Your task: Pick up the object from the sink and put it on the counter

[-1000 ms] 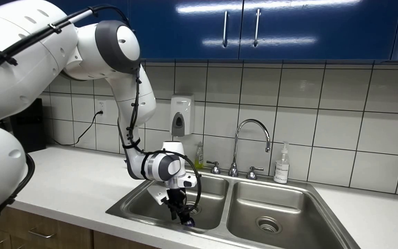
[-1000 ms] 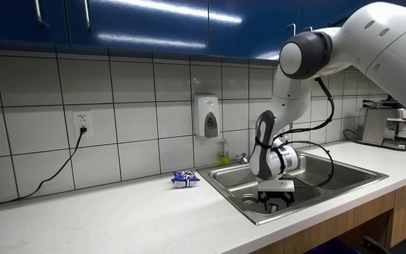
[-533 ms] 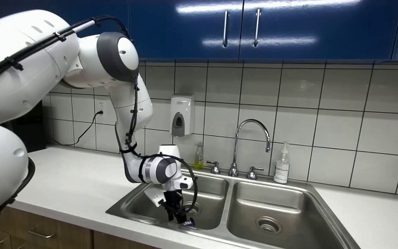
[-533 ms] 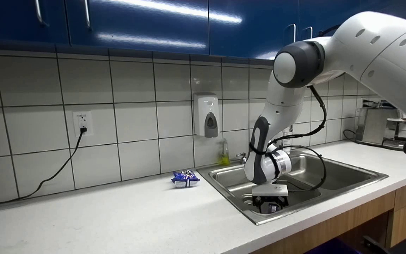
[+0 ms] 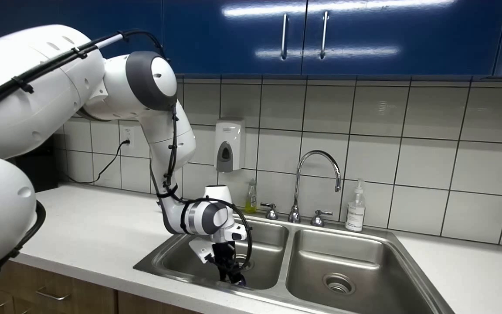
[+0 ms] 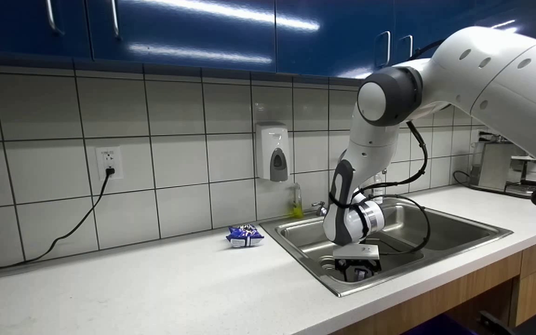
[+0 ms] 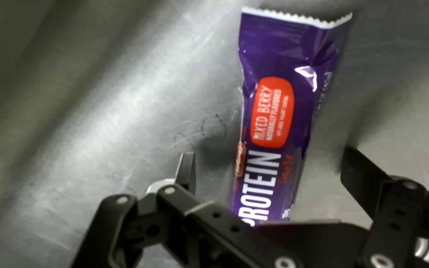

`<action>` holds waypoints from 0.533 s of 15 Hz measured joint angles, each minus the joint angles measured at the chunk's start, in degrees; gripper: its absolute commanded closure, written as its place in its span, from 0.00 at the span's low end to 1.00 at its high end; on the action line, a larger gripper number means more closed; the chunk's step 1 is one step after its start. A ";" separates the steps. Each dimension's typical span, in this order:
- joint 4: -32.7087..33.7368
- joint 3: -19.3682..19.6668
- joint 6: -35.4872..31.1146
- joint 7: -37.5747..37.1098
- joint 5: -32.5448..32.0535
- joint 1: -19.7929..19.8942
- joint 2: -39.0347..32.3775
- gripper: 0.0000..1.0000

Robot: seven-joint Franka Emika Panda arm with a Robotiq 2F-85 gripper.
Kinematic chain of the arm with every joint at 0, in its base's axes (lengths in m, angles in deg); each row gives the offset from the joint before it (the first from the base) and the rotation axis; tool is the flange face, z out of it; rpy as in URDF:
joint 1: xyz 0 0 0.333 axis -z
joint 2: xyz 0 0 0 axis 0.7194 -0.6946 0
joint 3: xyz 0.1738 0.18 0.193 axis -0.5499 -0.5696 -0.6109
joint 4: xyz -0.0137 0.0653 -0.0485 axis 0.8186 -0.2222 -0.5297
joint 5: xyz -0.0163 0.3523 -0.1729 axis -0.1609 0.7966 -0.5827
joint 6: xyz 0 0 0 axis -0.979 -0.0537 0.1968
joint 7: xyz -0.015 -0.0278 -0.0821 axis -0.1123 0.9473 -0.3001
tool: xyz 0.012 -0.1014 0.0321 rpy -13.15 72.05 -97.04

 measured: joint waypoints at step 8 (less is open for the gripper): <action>1.09 0.31 0.02 -0.07 0.42 -0.01 -0.34 0.75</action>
